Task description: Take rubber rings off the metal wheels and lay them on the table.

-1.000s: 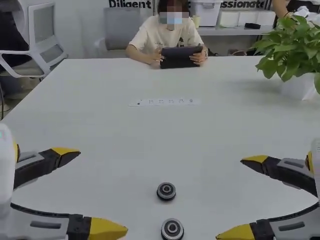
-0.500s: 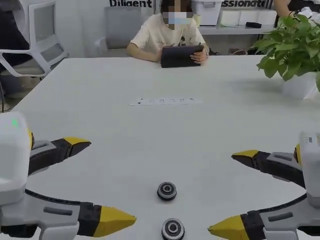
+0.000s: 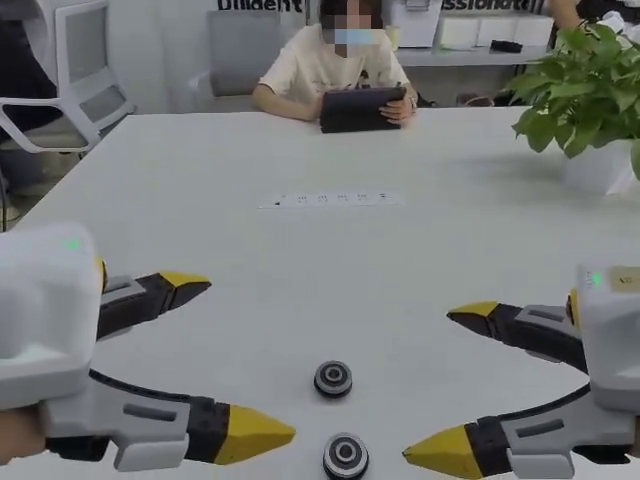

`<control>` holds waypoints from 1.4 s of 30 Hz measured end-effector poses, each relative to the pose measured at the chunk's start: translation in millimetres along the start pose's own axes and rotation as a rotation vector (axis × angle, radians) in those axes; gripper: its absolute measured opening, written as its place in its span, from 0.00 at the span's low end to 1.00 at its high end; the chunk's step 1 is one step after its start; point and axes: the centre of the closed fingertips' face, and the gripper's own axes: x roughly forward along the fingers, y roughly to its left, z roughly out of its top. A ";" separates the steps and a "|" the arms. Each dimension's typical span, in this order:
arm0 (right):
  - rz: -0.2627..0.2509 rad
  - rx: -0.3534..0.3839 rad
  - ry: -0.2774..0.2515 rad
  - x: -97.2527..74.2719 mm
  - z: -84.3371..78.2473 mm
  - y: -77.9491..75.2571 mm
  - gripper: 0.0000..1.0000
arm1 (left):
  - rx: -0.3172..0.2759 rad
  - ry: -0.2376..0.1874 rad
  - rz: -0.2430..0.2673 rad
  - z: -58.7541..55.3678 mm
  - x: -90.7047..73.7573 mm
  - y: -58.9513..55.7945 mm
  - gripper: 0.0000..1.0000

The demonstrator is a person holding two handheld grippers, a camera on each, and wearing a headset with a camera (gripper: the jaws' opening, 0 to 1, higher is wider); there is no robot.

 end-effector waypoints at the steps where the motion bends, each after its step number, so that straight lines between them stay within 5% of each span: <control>1: 0.003 0.000 0.000 0.7 -0.3 1.4 0.91 | -0.002 0.003 -0.004 -1.0 1.3 -0.4 0.93; 18: 0.045 0.000 0.010 14.2 -12.6 7.8 0.86 | 0.007 0.014 -0.054 -6.6 18.8 -8.5 0.88; 42: 0.112 -0.010 0.081 38.4 -51.1 13.3 0.69 | -0.005 0.080 -0.155 -41.6 50.6 -22.7 0.76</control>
